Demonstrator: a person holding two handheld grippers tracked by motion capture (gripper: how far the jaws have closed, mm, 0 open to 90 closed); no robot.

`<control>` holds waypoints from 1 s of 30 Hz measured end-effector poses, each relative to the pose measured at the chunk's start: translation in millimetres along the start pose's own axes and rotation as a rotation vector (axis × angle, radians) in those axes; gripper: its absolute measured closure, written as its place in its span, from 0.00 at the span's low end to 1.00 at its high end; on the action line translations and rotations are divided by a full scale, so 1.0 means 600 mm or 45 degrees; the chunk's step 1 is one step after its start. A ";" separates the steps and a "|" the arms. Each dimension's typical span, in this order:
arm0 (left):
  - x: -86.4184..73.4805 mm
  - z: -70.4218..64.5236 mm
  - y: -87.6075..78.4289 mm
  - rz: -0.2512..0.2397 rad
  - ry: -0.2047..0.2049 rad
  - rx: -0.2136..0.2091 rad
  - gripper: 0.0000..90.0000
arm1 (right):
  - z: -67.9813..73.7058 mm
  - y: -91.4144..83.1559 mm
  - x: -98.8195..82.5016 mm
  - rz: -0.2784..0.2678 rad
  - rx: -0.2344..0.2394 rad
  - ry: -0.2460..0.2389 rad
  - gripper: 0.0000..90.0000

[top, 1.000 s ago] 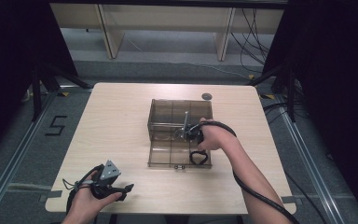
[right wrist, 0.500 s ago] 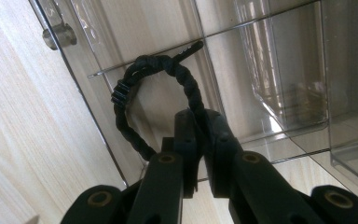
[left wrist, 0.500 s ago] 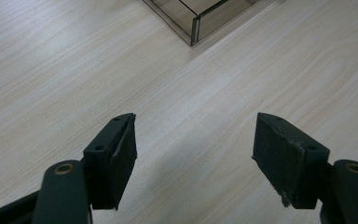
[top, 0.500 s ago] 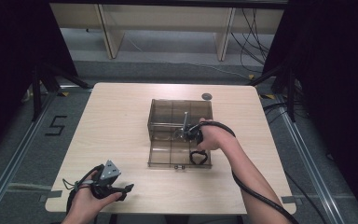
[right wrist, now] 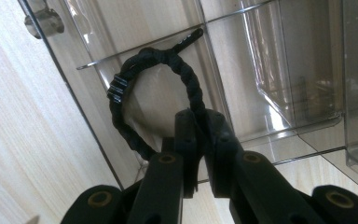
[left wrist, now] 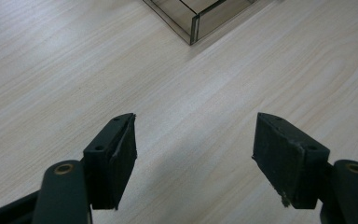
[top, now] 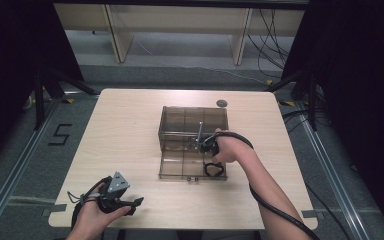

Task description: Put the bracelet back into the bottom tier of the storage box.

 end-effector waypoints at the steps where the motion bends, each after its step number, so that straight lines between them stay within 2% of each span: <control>1: 0.000 0.000 0.000 0.000 0.000 0.000 0.33 | 0.000 0.001 -0.001 0.002 0.004 0.004 0.94; 12: 0.000 -0.001 0.002 -0.009 0.004 0.007 0.33 | 0.001 -0.013 -0.005 -0.036 -0.025 0.012 0.87; 13: -0.001 -0.002 0.003 -0.011 -0.014 0.008 0.33 | 0.001 -0.015 -0.005 -0.039 -0.029 0.009 0.87; 15: 0.000 -0.001 0.002 -0.009 0.007 0.008 0.33 | 0.002 -0.016 -0.006 -0.040 -0.025 0.009 0.89; 19: 0.000 -0.001 0.001 -0.009 0.000 0.003 0.33 | 0.005 -0.017 -0.009 -0.033 -0.010 0.013 0.94; 22: 0.000 0.000 0.001 -0.007 0.005 0.001 0.33 | 0.008 -0.019 -0.012 -0.043 -0.007 0.010 0.95; 23: 0.000 0.000 0.001 -0.007 0.005 0.001 0.33 | 0.005 -0.019 -0.013 -0.053 -0.020 -0.033 0.95; 24: 0.000 0.000 0.001 -0.006 0.006 0.001 0.33 | 0.008 -0.021 -0.016 -0.051 -0.025 -0.013 0.95; 26: 0.000 0.000 0.002 -0.011 -0.003 0.002 0.33 | 0.009 -0.023 -0.020 -0.074 -0.032 -0.036 0.94; 29: 0.000 0.000 0.002 -0.010 -0.005 0.002 0.33 | 0.014 -0.026 -0.027 -0.074 -0.039 -0.022 0.94; 30: 0.000 0.000 0.002 -0.010 -0.007 0.003 0.33 | 0.017 -0.032 -0.035 -0.070 -0.058 -0.032 0.93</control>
Point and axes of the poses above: each handheld gripper's, and its own axes: y roughly forward along the jaws, x roughly out of its top, z roughly to its left, the point moved 3 cm from there along y, roughly forward along the jaws, and after that the axes turned 7 degrees about -y, right-handed, at the moved point
